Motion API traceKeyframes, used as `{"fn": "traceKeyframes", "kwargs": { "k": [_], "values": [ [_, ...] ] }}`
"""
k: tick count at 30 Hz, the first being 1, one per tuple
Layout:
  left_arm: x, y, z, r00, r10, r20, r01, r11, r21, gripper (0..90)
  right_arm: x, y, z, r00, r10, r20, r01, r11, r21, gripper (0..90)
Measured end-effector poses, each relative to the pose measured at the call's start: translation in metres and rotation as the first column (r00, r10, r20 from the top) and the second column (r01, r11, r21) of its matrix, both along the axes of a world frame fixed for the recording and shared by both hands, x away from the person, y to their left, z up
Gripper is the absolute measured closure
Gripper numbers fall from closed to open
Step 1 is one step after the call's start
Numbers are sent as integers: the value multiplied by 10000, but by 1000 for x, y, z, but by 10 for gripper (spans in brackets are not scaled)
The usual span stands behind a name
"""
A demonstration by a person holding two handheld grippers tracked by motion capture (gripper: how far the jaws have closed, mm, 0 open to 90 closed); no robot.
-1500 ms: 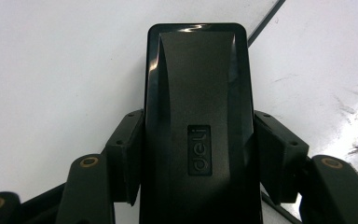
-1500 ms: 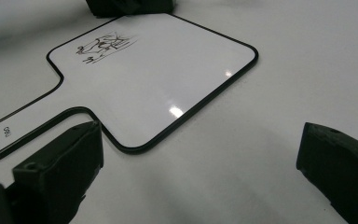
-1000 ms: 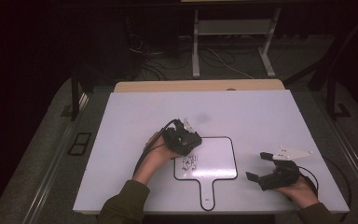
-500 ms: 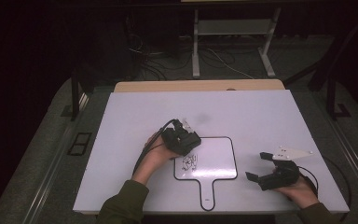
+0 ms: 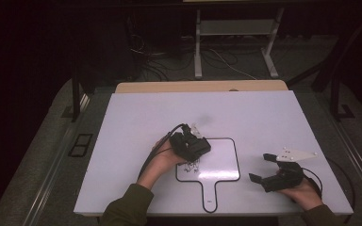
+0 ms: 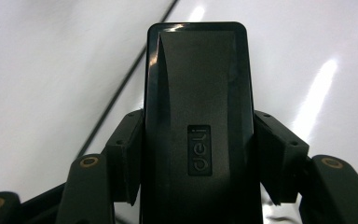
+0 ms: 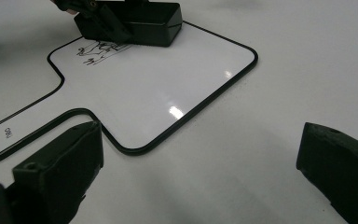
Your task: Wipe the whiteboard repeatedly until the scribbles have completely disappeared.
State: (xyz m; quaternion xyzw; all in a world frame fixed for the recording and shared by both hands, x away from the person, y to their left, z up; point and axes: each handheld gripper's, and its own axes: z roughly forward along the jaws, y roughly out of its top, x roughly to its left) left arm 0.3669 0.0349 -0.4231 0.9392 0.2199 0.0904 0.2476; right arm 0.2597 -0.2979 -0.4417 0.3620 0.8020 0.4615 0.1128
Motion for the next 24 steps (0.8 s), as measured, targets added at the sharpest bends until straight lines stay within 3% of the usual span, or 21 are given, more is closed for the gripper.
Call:
{"fn": "traceKeyframes", "kwargs": {
  "k": [4, 8, 11, 17, 24],
  "values": [
    [7, 13, 0, 9990, 410, 149, -412, 9991, 125, 395, 0, 0, 0, 10000, 12, 9, -12, 10000, 4, 0],
    [11, 24, 0, 9974, 720, 53, -720, 9974, -38, 395, 0, 0, 0, 10000, 3, 17, -3, 10000, -1, 0],
    [10, 23, 1, 9983, 567, 108, -568, 9983, 97, 395, 0, 0, 0, 10000, 12, 13, -12, 10000, 1, 0],
    [-1, 21, -1, 9986, 511, -102, -513, 9985, -199, 395, 0, 1, 0, 10000, 31, -6, -31, 10000, -39, 0],
    [-12, 14, -1, 9999, 86, -142, -89, 9996, -256, 394, 0, 1, 0, 10000, 37, 11, -37, 10000, -34, 0]
  ]
}}
